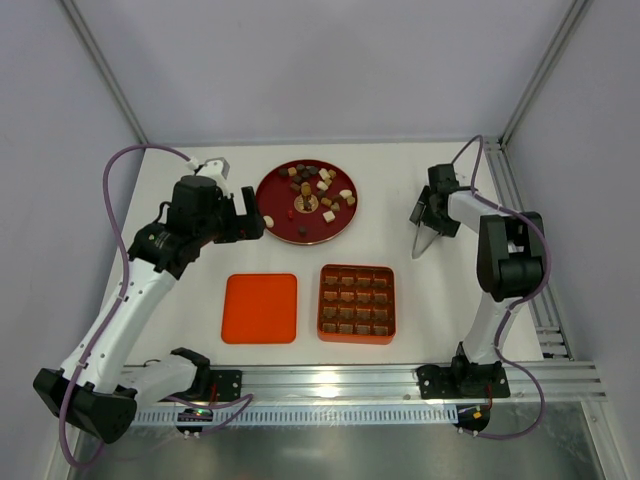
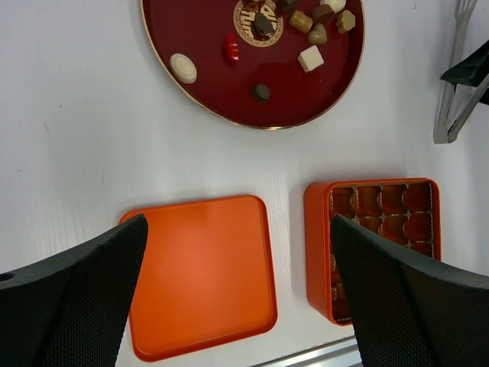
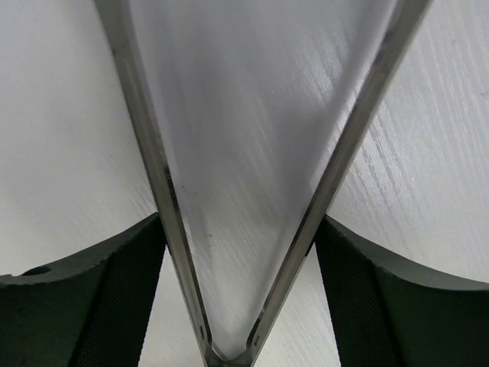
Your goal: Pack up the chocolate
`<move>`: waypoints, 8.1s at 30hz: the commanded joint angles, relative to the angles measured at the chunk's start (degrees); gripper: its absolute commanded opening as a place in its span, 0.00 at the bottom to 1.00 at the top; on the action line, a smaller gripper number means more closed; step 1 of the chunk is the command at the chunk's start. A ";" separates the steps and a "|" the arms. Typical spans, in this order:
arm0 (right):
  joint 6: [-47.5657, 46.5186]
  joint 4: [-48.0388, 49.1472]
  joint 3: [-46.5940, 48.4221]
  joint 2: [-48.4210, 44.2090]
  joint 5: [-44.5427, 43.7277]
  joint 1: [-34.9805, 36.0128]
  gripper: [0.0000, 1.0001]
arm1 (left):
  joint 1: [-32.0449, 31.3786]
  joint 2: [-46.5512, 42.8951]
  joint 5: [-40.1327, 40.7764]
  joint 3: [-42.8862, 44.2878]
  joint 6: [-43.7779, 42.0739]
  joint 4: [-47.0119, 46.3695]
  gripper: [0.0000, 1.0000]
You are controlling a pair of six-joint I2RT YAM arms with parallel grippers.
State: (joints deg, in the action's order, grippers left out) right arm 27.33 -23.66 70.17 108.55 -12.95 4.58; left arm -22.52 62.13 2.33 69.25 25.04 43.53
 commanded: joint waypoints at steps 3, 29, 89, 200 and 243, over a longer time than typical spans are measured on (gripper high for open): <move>-0.96 -0.25 3.22 2.10 -1.02 -0.18 0.71 | -0.06 -0.17 -0.39 -0.26 -0.52 -1.08 1.00; -5.97 -8.51 8.23 -11.52 -0.59 6.93 0.52 | -0.06 -1.48 -0.31 -1.31 -0.25 -0.99 1.00; -6.59 -16.68 18.95 -6.69 4.95 34.88 0.48 | 0.02 -1.40 0.31 -1.58 0.54 -0.20 1.00; 11.16 -22.83 -7.86 -39.82 8.82 48.15 0.27 | -0.06 -1.05 -0.04 -5.01 1.95 -1.43 1.00; 2.65 -26.53 10.68 -30.52 8.47 45.70 0.46 | 0.02 -1.31 -0.04 -4.57 1.59 -1.52 1.00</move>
State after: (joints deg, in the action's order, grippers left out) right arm 33.98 -50.96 76.31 74.76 -3.92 51.55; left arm -22.52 61.28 2.35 63.99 26.79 43.48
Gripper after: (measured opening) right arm 0.460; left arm 0.996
